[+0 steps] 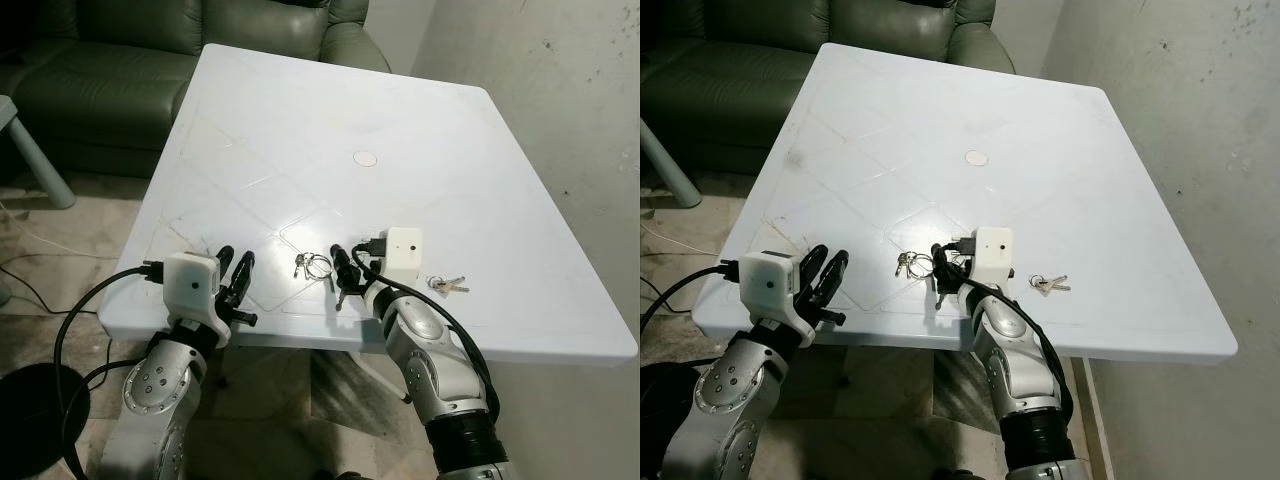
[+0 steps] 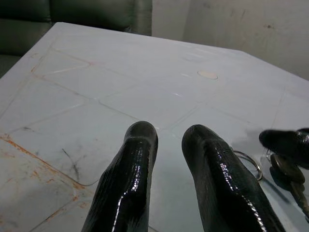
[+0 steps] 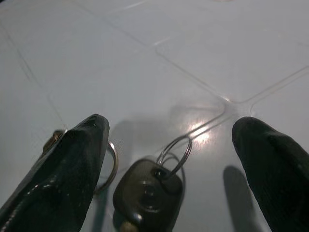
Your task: Hang keys on a hook
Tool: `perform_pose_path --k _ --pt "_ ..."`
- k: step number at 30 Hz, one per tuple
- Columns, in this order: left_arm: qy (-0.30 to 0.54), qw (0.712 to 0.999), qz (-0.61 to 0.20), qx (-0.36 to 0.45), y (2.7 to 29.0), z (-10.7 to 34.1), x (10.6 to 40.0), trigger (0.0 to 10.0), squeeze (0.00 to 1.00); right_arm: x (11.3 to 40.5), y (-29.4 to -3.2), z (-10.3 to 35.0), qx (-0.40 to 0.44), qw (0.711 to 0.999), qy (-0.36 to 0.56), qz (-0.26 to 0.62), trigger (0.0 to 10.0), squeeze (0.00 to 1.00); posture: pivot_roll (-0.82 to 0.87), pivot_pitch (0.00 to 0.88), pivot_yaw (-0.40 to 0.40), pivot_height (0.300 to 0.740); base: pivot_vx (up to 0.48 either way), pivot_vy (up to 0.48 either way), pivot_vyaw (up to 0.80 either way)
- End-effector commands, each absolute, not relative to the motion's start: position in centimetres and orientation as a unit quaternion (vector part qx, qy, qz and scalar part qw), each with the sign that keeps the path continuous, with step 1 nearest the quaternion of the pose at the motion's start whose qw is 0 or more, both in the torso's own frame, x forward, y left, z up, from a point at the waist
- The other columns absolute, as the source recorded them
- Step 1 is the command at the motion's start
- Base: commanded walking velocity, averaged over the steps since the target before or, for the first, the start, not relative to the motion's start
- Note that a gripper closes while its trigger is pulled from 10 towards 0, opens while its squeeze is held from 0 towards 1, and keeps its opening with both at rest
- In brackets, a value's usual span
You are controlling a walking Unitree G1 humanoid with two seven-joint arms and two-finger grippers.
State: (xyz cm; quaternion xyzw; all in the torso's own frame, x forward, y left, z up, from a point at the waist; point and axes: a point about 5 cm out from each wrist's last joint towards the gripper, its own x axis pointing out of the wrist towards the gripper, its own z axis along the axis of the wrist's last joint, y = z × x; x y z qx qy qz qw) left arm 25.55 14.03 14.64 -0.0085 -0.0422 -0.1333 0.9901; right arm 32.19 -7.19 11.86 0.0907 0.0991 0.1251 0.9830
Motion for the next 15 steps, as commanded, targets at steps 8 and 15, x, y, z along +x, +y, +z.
perform_pose_path --k 8,15 --pt "-0.041 0.990 -0.134 -0.007 13.71 14.67 25.11 10.0 0.00 31.53 -7.51 10.69 0.081 0.980 0.123 0.130 0.0 0.00 0.06 0.153 -0.162 0.740 0.000 0.000 0.00" --pt "-0.042 0.990 -0.132 -0.006 13.68 14.69 25.23 10.0 0.00 31.54 -7.56 10.71 0.084 0.980 0.125 0.128 0.0 0.00 0.06 0.150 -0.164 0.740 0.000 0.000 0.00"
